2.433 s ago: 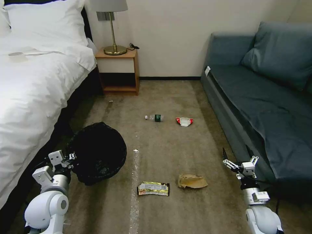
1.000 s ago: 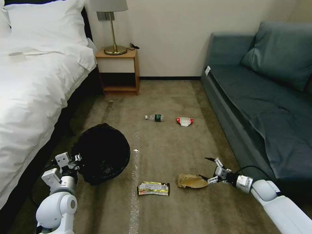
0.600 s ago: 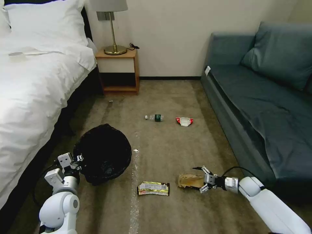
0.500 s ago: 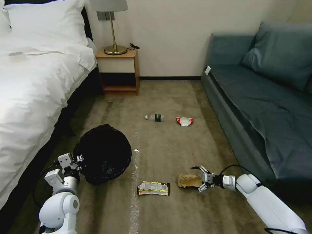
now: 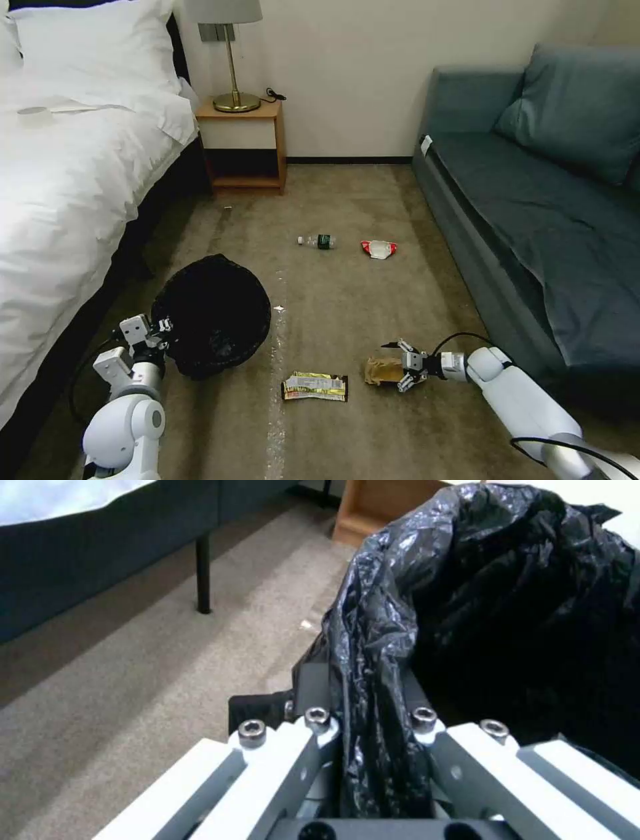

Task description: Pick up the trash bin, then pick up the garbage on the floor and place it into the trash bin.

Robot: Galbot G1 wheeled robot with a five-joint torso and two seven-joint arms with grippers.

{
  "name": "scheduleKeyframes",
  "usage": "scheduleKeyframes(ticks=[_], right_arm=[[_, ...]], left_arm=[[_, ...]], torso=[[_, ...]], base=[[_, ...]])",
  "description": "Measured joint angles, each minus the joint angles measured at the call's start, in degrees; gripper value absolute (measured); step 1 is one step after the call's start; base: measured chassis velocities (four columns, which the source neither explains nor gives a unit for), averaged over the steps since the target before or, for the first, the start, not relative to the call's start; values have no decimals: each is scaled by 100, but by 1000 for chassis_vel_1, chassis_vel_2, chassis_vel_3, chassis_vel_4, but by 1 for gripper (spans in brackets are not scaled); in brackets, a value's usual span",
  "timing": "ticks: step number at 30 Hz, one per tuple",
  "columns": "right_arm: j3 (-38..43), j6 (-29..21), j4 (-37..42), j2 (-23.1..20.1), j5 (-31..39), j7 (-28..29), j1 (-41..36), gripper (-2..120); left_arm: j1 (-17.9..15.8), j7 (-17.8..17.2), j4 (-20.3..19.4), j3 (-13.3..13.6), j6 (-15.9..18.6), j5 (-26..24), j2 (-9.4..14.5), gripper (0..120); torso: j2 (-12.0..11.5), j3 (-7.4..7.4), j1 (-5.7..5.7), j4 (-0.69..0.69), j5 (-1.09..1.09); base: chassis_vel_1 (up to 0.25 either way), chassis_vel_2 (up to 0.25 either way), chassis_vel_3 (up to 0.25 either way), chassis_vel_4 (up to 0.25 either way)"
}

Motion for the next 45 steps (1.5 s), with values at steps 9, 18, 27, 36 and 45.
scheduleKeyframes(ticks=[9, 18, 27, 36, 45], right_arm=[[181, 35, -207, 32, -73, 12, 9, 88], [451, 97, -366, 84, -173, 17, -71, 54], [562, 113, -360, 52, -101, 61, -146, 20], [601, 112, -322, 27, -27, 135, -184, 0], [631, 110, -168, -12, 159, 196, -203, 0]], left_arm=[[25, 5, 0, 5, -23, 7, 10, 5], [53, 5, -85, 46, -23, 14, 12, 5], [67, -6, -134, 44, -2, 10, 41, 5], [34, -25, -133, 67, 21, -6, 32, 5], [0, -26, -75, 87, 26, -12, 21, 5]], torso=[[0, 0, 0, -1, 0], [0, 0, 0, -1, 0], [0, 0, 0, -1, 0], [0, 0, 0, -1, 0], [0, 0, 0, -1, 1]], base=[[0, 0, 0, 0], [0, 0, 0, 0], [0, 0, 0, 0], [0, 0, 0, 0], [0, 0, 0, 0]])
